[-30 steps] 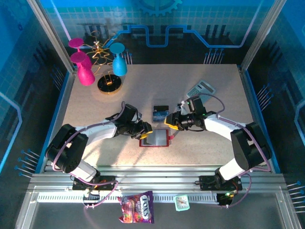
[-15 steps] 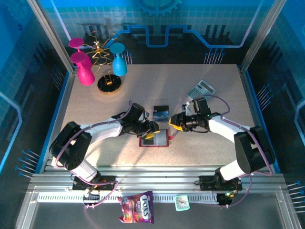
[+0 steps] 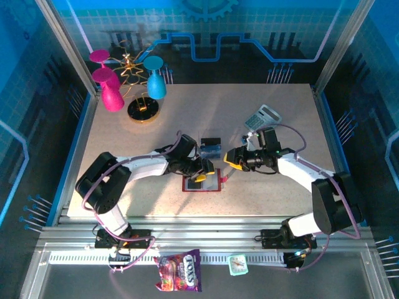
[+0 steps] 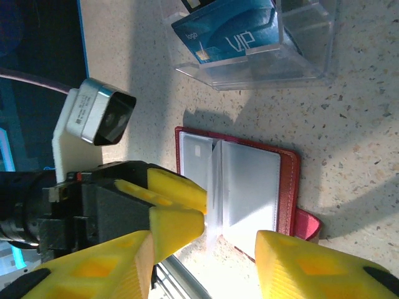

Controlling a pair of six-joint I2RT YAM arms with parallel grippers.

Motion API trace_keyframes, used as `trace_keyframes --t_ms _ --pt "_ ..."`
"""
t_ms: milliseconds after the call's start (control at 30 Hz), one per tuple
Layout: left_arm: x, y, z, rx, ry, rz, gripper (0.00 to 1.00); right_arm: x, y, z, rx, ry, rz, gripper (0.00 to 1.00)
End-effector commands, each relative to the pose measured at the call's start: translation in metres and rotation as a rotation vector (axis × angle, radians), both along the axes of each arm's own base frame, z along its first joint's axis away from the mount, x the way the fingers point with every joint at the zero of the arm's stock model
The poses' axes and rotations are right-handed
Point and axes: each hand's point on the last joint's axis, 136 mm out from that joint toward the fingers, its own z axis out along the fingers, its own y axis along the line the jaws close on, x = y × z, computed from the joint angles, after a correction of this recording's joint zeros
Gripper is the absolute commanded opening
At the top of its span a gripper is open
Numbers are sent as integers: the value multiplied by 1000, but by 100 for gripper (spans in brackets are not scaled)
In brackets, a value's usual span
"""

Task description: Take the credit cards out of the card holder

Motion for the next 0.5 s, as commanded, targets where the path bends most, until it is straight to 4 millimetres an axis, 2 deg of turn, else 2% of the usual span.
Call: trace_keyframes --t_ms 0,467 --pt "2 -10 3 -17 14 -7 51 -9 -8 -2 -7 14 2 48" --pt "5 -16 -7 -17 32 -27 51 -12 -9 2 -10 14 -5 48"
